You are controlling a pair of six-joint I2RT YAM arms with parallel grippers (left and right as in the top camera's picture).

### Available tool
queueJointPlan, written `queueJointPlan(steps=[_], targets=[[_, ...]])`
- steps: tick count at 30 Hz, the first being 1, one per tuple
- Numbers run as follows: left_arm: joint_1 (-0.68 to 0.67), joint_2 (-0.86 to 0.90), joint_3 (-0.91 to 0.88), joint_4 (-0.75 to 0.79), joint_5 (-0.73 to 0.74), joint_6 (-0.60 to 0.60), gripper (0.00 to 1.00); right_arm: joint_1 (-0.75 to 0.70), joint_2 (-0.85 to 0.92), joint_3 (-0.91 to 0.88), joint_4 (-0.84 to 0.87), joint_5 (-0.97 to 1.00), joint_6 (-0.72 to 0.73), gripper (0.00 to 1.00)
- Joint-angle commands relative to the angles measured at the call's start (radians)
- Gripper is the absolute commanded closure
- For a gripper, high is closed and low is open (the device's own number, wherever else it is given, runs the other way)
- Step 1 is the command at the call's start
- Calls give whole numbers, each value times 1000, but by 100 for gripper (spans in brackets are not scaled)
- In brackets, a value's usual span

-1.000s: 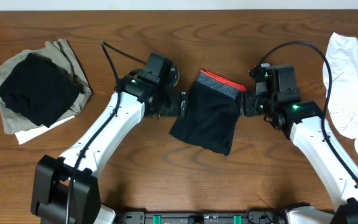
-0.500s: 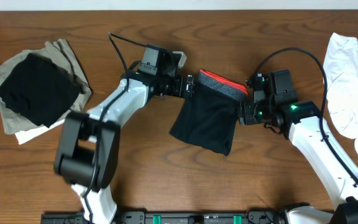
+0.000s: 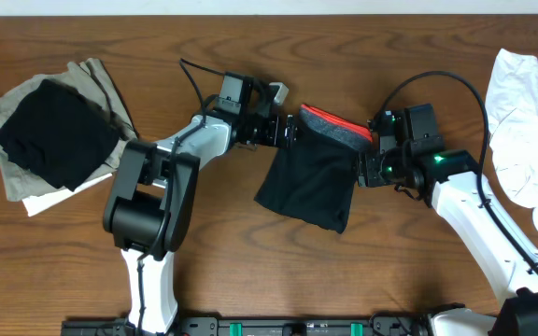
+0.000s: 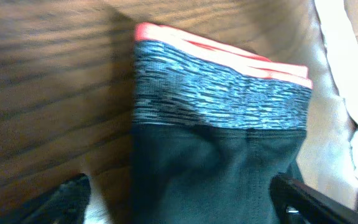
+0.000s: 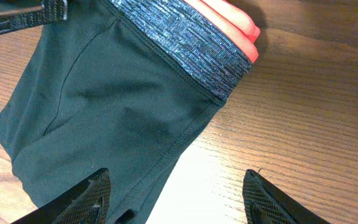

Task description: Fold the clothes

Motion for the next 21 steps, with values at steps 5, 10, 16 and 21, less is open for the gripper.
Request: queueJointPlan(steps=[5, 10, 16, 21], targets=[[-82, 70, -10, -85, 24, -25, 25, 13, 7, 4, 2, -5, -6, 34], [-113, 70, -11, -101, 26, -26, 48, 13, 7, 4, 0, -5, -6, 34], [-106, 70, -11, -102, 26, -26, 69, 13, 7, 4, 1, -5, 2, 33], [-81, 69, -11, -102, 6, -26, 79, 13, 7, 4, -3, -5, 2, 33]])
